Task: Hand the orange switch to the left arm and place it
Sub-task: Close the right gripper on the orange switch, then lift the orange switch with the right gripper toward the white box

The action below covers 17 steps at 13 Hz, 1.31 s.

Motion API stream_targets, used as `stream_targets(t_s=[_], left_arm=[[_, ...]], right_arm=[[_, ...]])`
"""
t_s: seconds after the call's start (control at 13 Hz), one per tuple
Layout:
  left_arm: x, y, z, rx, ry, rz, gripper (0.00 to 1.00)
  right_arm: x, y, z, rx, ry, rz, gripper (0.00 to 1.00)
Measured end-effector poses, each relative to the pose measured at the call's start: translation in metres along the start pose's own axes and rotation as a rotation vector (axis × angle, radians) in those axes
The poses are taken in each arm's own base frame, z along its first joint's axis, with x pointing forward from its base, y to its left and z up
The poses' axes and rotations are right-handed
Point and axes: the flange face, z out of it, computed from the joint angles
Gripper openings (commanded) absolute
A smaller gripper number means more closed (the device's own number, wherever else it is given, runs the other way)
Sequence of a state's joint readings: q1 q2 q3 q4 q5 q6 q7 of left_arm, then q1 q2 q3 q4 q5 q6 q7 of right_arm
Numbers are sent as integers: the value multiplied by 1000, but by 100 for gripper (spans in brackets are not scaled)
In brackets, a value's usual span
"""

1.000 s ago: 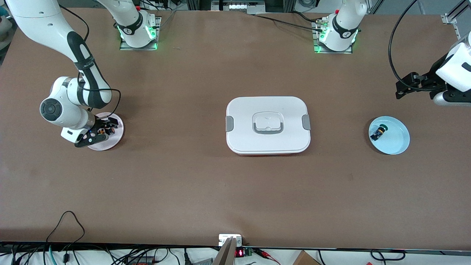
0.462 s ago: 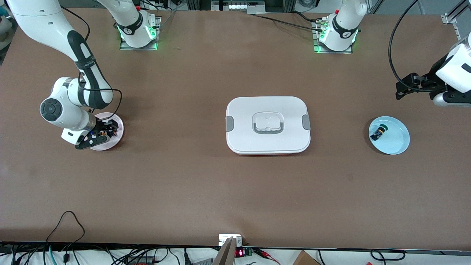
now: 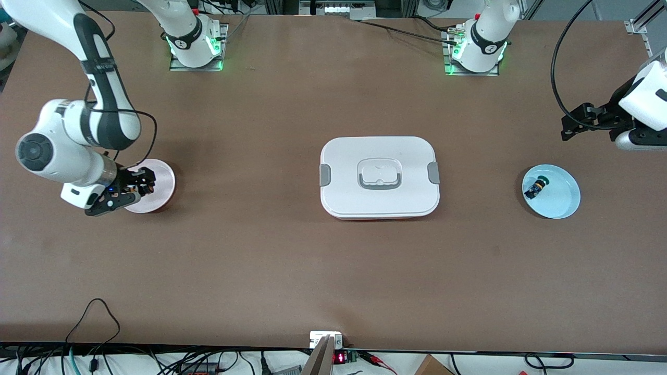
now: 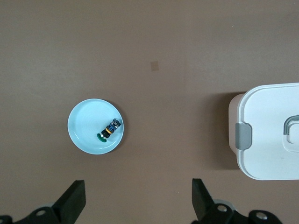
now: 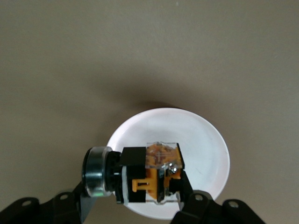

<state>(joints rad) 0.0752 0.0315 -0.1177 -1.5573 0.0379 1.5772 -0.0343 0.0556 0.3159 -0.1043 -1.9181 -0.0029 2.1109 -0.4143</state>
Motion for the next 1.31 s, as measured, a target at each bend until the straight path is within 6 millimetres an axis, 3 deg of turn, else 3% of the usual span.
stream_targets(t_s=[0.23, 0.46, 0.69, 1.08, 1.31], left_arm=[[0, 0, -6, 0, 8, -1, 100], [0, 0, -8, 0, 12, 0, 100], [0, 2, -8, -1, 12, 3, 100], [-1, 8, -9, -46, 11, 6, 100], [0, 7, -9, -63, 12, 1, 100]], right_arm=[[10, -15, -70, 17, 41, -58, 7], [24, -46, -127, 10, 118, -158, 3], [40, -97, -173, -19, 198, -262, 0], [59, -203, -252, 3, 369, -469, 0], [61, -252, -282, 63, 481, -674, 0]])
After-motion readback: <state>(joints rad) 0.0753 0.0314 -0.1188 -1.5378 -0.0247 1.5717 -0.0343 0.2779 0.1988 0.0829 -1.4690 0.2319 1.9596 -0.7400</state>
